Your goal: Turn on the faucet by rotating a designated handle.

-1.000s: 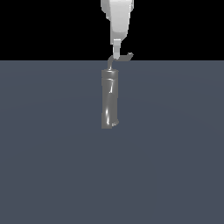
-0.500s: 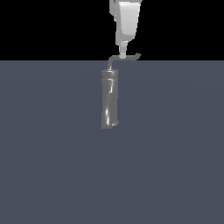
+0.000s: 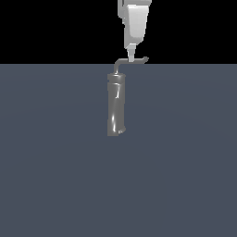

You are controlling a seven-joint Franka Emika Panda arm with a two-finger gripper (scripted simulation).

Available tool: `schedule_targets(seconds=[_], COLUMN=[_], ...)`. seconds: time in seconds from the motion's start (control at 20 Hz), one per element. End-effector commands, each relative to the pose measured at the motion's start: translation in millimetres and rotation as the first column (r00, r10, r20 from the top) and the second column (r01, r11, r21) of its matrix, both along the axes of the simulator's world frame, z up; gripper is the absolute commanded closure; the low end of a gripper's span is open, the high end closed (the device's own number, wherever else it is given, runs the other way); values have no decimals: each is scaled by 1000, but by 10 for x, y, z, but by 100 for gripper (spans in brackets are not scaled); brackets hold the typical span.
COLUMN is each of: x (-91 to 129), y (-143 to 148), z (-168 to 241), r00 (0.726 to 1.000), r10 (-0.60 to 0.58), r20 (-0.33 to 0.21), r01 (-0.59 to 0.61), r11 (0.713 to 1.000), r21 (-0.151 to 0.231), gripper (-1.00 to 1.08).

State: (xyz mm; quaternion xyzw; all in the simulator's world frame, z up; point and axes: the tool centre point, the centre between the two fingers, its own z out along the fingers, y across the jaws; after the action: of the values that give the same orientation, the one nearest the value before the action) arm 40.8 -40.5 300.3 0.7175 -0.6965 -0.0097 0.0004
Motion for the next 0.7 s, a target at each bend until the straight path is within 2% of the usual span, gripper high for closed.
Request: schedule_targets(seconds=[0.0, 0.65], x=[113, 443], y=[-115, -325], z=[-1, -3], r00=[1000, 999], r10=[-16, -44], r20=[12, 13], r01=[16, 45], r11=[1000, 999], r21=[-4, -10], gripper=[108, 108])
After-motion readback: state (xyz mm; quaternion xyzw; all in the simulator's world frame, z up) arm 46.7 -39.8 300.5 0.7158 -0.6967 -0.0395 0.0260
